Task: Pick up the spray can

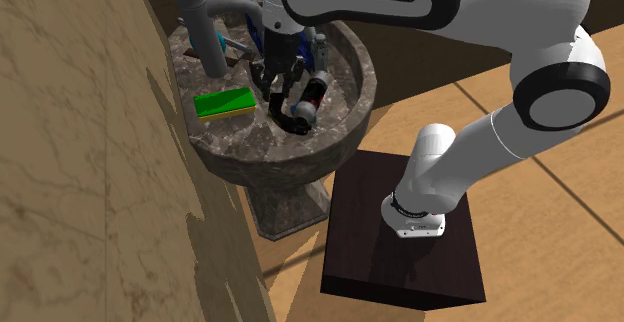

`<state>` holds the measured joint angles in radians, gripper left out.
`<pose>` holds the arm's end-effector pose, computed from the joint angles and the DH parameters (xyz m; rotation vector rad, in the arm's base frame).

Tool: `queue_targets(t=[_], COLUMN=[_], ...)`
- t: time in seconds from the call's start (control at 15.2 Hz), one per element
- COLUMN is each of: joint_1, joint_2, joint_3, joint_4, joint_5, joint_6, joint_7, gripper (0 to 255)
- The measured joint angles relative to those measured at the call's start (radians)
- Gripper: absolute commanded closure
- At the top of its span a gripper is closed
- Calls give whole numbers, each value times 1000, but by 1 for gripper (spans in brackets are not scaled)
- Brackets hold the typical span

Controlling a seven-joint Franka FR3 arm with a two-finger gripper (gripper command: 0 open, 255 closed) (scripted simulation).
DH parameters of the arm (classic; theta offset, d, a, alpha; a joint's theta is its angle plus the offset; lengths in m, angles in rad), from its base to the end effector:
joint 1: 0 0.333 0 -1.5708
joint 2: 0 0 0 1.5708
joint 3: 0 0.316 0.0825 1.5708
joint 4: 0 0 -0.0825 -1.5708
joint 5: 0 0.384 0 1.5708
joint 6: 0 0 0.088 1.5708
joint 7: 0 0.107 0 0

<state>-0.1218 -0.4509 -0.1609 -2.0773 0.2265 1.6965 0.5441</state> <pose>0.4069 -0.1095 0.6149 -2.5963 1.1509 -0.0324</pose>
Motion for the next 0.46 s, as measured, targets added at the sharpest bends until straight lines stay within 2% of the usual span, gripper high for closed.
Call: queue_targets(t=[0.46], joint_1=[4], joint_2=[23], joint_3=[-1], joint_4=[107], joint_5=[1], joint_6=[-83], joint_7=[20], gripper=[255])
